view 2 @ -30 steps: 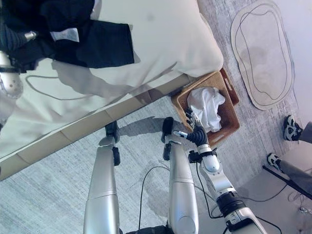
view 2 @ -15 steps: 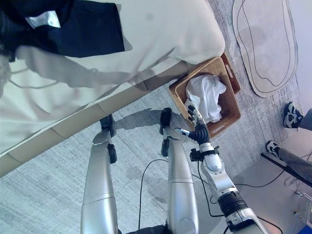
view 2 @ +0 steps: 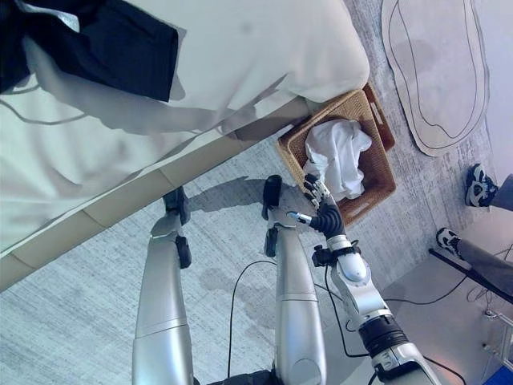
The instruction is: Pick up clothes into the bucket
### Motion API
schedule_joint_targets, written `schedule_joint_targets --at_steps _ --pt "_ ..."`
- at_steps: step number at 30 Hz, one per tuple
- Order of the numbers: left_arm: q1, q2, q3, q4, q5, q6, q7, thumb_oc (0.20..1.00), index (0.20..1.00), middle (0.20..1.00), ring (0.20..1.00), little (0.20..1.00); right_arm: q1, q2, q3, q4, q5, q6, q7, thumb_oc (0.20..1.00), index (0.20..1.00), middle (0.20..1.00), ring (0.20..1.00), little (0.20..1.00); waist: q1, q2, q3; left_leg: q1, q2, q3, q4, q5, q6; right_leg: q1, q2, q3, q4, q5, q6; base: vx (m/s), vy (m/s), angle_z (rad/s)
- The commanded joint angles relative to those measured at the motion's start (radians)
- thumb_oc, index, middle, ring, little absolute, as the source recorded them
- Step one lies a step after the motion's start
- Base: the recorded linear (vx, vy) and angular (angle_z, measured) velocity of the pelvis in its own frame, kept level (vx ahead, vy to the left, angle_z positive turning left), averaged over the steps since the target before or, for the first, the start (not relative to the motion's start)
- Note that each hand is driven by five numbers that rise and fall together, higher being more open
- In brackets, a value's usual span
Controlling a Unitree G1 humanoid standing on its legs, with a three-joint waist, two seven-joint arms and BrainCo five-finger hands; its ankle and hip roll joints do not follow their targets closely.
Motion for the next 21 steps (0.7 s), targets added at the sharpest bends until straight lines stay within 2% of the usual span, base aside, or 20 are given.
schedule_joint_targets --at_steps 1,4,5,6,7,8,10,13,16,21 --pt "0.102 0.045 0.023 0.073 0.016 0.039 -0.064 0.200 0.200 0.200 0.200 0.200 0.070 -0.026 -0.028 -0.053 0.022 -0.016 0.011 1.000 1.000 1.000 1.000 1.000 0.004 -0.007 -0.057 0.037 -0.036 0.058 0.001 -0.071 0.077 0.029 -0.022 0.013 -0.123 0.116 0.068 0.00 0.000 0.00" --pt "0.152 0.035 0.084 0.029 -0.018 0.027 -0.073 0.200 0.200 0.200 0.200 0.200 0.073 -0.026 -0.031 -0.043 0.017 -0.013 0.013 1.000 1.000 1.000 1.000 1.000 0.009 -0.006 -0.062 0.072 -0.038 0.062 -0.017 -0.067 0.075 0.058 -0.020 0.013 -0.134 0.116 0.065 0.00 0.000 0.00" --pt "0.192 0.013 0.154 -0.019 -0.077 0.010 -0.068 0.200 0.200 0.200 0.200 0.200 0.074 -0.019 -0.033 -0.032 0.013 -0.009 0.009 1.000 1.000 1.000 1.000 1.000 0.013 -0.003 -0.066 0.097 -0.040 0.061 -0.040 -0.058 0.073 0.083 -0.023 0.007 -0.151 0.120 0.064 -0.08 -0.013 -0.01" --pt "0.201 0.006 0.175 -0.043 -0.086 0.006 -0.064 0.200 0.200 0.200 0.200 0.200 0.076 -0.017 -0.035 -0.030 0.005 -0.007 0.006 1.000 1.000 1.000 1.000 1.000 0.011 -0.005 -0.063 0.097 -0.045 0.070 -0.052 -0.022 0.077 0.086 -0.030 0.002 -0.165 0.148 0.055 -0.01 -0.033 0.01" --pt "0.228 -0.006 0.204 -0.069 -0.097 -0.003 -0.059 0.200 0.200 0.200 0.200 0.200 0.078 -0.015 -0.034 -0.023 -0.003 -0.006 0.003 1.000 1.000 1.000 1.000 1.000 0.015 -0.002 -0.071 0.127 -0.042 0.063 -0.058 -0.052 0.070 0.111 -0.023 0.004 -0.165 0.121 0.063 -0.08 -0.010 0.04" --pt "0.229 -0.006 0.206 -0.070 -0.096 -0.002 -0.059 0.200 0.200 0.200 0.200 0.200 0.077 -0.015 -0.034 -0.024 -0.003 -0.007 0.003 1.000 1.000 1.000 1.000 1.000 0.012 -0.005 -0.065 0.115 -0.047 0.070 -0.062 -0.019 0.075 0.104 -0.030 -0.001 -0.174 0.149 0.054 0.00 -0.012 0.04" --pt "0.309 -0.068 0.294 -0.155 -0.140 -0.043 -0.036 0.200 0.200 0.200 0.200 0.200 0.073 -0.007 -0.041 0.000 -0.035 -0.005 -0.016 1.000 1.000 1.000 1.000 1.000 0.019 -0.003 -0.075 0.179 -0.050 0.073 -0.108 -0.011 0.072 0.156 -0.027 0.002 -0.199 0.150 0.053 -0.03 0.005 0.02" --pt "0.348 -0.101 0.333 -0.242 -0.148 -0.062 -0.041 0.200 0.200 0.200 0.200 0.200 0.079 -0.014 -0.046 0.005 -0.054 -0.001 -0.022 1.000 1.000 1.000 1.000 1.000 0.020 0.002 -0.081 0.219 -0.054 0.076 -0.133 -0.004 0.071 0.195 -0.030 -0.001 -0.216 0.152 0.053 0.02 0.002 0.05" --pt "0.382 -0.180 0.369 -0.384 -0.178 -0.106 -0.064 0.200 0.200 0.200 0.200 0.200 0.090 -0.014 -0.069 0.032 -0.075 0.007 -0.027 1.000 1.000 1.000 1.000 1.000 0.023 0.017 -0.097 0.294 -0.060 0.075 -0.181 0.005 0.070 0.264 -0.037 -0.002 -0.240 0.150 0.052 0.02 0.006 0.04" --pt "0.345 -0.322 0.371 -0.479 -0.263 -0.148 -0.094 0.200 0.200 0.200 0.200 0.200 0.103 -0.008 -0.082 0.065 -0.079 0.019 -0.029 1.000 1.000 1.000 1.000 1.000 0.020 0.029 -0.116 0.376 -0.066 0.075 -0.240 0.019 0.068 0.341 -0.046 -0.006 -0.276 0.151 0.052 0.02 -0.006 -0.01"
